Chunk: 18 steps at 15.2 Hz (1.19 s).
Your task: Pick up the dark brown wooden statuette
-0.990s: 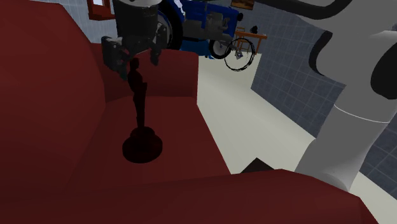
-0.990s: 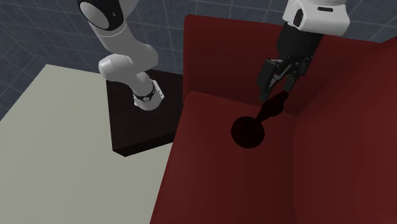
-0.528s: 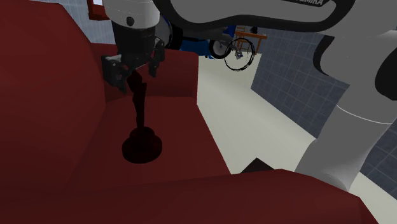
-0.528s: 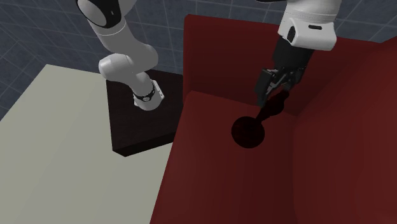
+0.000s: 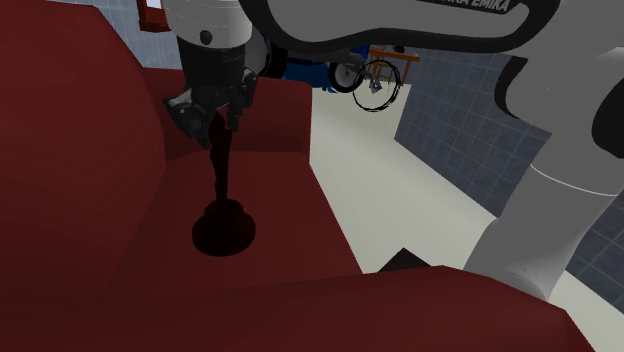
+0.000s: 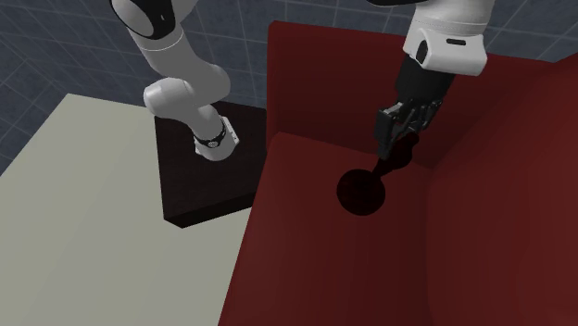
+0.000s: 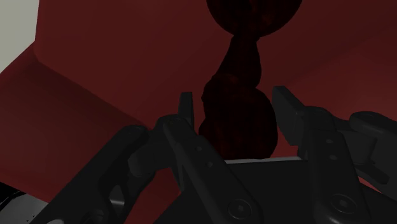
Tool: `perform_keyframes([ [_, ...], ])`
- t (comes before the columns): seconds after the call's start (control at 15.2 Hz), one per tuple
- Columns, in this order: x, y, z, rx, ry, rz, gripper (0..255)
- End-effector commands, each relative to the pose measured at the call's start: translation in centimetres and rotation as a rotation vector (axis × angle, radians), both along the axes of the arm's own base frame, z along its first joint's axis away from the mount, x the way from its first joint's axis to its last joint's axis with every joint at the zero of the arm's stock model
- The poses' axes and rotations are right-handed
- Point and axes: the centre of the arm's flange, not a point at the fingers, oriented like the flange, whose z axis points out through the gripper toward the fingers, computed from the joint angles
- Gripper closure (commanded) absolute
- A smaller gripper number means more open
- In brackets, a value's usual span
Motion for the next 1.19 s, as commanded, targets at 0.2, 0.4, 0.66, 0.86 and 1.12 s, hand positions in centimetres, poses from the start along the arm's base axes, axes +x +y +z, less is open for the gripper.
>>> perform_keyframes([
  [0.2,0.1,0.0,0.4,-0.001,0.002,-0.001,255],
  [0.4,0.1,0.0,2.0,-0.001,0.002,-0.001,255],
  [0.66,0.1,0.0,4.1,-0.001,0.002,-0.001,255],
  [0.86,0.1,0.0,5.7,-0.001,0.002,-0.001,255],
  [1.12,0.1,0.0,7.8,-0.001,0.002,-0.001,255],
])
